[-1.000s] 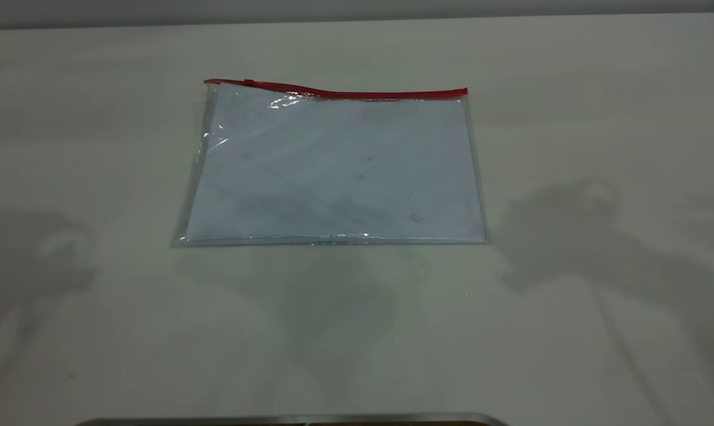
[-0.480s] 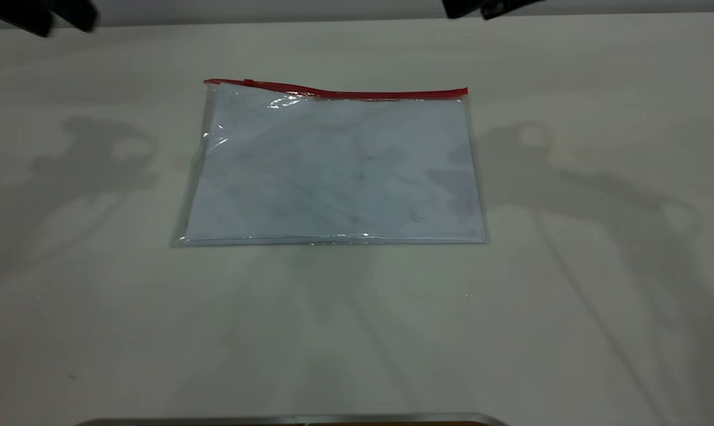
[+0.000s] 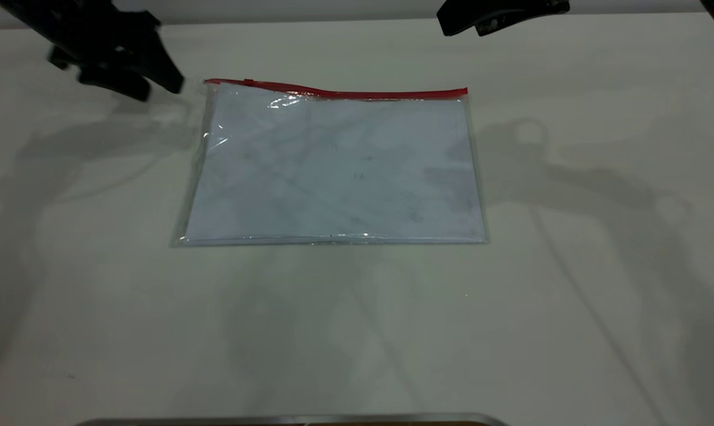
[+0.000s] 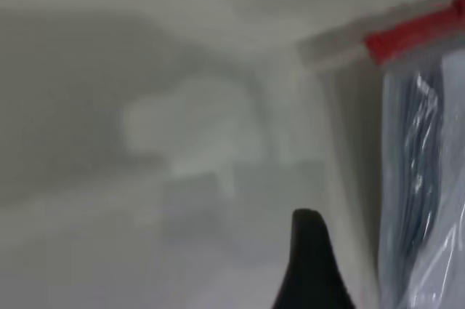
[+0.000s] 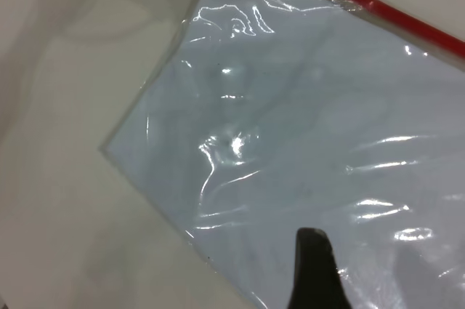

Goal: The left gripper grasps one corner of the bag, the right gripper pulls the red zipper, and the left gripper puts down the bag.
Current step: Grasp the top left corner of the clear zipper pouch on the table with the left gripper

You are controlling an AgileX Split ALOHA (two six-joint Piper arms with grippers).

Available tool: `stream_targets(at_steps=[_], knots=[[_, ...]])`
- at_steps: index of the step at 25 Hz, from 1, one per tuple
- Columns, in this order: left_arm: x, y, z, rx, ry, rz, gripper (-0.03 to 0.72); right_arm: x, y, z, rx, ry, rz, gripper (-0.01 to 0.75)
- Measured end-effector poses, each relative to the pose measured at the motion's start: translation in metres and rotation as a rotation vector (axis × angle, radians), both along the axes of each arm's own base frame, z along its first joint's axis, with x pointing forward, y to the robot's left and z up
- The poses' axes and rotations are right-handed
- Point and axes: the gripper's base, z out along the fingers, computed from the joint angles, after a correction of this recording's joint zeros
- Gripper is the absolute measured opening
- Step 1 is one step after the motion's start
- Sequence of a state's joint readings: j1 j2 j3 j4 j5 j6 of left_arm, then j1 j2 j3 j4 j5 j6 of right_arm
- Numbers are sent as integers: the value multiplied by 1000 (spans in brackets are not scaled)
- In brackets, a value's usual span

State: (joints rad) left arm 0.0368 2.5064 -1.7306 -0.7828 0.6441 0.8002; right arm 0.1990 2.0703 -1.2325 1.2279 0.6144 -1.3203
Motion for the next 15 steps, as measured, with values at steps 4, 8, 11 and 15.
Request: stream_targets(at_steps=[4, 8, 11, 15], knots=[[10, -6, -18, -86, -19, -5, 587, 0, 0, 0, 1, 0, -2, 544], [12, -10, -35, -139, -20, 9, 587, 0, 0, 0, 6, 0, -6, 544], [12, -12, -45, -169, -25, 12, 587, 0, 0, 0, 7, 0, -7, 544], [12, -15, -50, -223, -35, 16, 587, 1, 0, 0, 8, 0, -9, 544]])
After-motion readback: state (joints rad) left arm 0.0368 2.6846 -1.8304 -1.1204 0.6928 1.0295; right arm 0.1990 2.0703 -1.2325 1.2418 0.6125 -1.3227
